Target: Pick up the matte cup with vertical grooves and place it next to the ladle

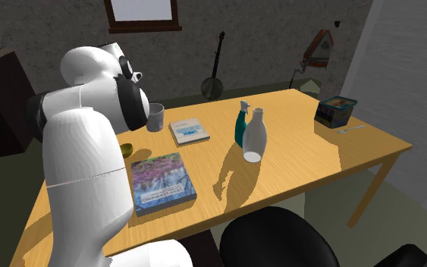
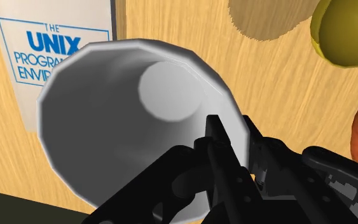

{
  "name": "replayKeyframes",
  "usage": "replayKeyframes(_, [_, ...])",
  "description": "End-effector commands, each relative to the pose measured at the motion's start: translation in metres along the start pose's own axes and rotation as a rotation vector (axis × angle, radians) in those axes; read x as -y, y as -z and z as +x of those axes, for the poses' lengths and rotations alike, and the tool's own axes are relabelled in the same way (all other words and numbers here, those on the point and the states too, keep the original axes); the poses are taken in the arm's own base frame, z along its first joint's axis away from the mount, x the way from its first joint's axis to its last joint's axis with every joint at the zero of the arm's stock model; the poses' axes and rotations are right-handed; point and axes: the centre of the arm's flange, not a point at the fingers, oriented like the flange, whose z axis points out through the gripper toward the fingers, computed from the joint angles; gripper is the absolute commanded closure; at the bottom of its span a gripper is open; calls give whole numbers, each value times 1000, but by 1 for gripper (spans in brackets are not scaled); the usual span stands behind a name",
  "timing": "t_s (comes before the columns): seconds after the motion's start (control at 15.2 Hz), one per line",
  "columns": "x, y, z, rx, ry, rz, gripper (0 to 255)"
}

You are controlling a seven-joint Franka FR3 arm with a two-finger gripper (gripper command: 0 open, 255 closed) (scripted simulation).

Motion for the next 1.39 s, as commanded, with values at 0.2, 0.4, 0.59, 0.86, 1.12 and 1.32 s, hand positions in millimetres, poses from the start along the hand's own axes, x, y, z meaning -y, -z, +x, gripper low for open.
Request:
replayKeyframes(0.2, [5, -27, -2, -1, 0, 0, 255])
replayKeyframes(0.4, [8, -43, -3, -1, 0, 0, 255])
replayKeyframes(0.59, [12, -58, -5, -1, 0, 0, 255])
replayKeyframes(0.86, [14, -70, -6, -1, 0, 0, 255])
replayKeyframes(1.12, [14, -70, -6, -1, 0, 0, 255])
replayKeyframes(1.32, [14, -70, -6, -1, 0, 0, 0])
